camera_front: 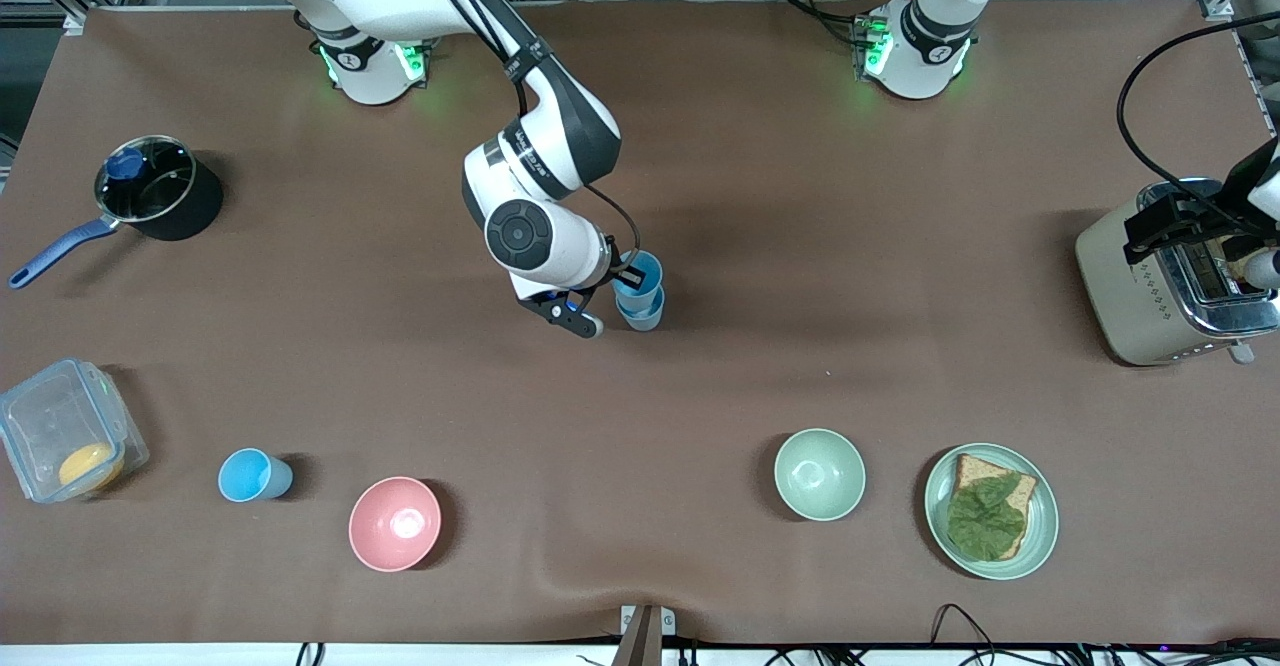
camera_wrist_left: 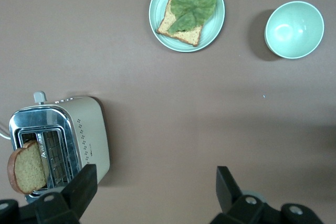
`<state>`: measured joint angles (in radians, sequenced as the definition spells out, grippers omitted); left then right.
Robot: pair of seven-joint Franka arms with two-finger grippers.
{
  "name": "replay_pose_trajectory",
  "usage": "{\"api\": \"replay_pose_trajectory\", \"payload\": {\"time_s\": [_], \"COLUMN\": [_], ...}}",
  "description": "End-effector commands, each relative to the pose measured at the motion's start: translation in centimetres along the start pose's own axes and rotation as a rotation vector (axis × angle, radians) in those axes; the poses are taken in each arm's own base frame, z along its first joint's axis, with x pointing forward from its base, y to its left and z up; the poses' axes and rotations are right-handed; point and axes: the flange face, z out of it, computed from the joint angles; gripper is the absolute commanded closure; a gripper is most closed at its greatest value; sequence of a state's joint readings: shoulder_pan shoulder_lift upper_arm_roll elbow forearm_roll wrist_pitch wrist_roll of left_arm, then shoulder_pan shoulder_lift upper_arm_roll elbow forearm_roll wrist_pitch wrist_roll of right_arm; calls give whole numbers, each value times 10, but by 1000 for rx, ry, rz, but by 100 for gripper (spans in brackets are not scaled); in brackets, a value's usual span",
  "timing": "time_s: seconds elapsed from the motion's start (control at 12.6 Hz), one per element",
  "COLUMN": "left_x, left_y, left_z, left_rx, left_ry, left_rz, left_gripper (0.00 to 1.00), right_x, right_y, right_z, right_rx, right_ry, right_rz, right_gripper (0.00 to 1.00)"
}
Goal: Stack blue cups with both arms
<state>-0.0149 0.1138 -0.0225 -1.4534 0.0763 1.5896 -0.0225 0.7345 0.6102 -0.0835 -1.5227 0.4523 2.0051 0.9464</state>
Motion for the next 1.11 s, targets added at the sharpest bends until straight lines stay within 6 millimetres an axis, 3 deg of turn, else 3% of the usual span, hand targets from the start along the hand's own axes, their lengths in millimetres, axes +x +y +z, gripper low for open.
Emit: {"api": "replay_pose_trajectory", "payload": {"time_s": [0.0, 0.08, 0.16, 0.32, 0.48, 0.72, 1.03], "left_x": [-8, -9, -9, -10, -12, -14, -17], "left_y": [1, 0, 0, 6, 9, 11, 9], "left_z": [-3, -5, -4, -4, -6, -7, -10], "left_rx": [-17, -17, -18, -67, -68, -68, -59], "left_ry": [-14, -11, -14, -20, -32, -38, -45], "left_rz": [-1, -6, -11, -34, -66, -61, -99], "left_gripper": [0, 0, 0, 0, 0, 0, 0], "right_x": [2, 6, 3, 9, 23, 74, 126], "right_y": [-7, -8, -11, -10, 15, 90, 194], "right_z": [-7, -14, -26, -46, -87, -167, -244], "right_rx": [21, 32, 49, 75, 46, 7, -152], "right_ry": [-1, 1, 9, 18, -16, -72, 5], "right_rz": [7, 6, -9, -10, -85, -210, -322], "right_gripper": [100, 68, 1, 0, 0, 0, 0]}}
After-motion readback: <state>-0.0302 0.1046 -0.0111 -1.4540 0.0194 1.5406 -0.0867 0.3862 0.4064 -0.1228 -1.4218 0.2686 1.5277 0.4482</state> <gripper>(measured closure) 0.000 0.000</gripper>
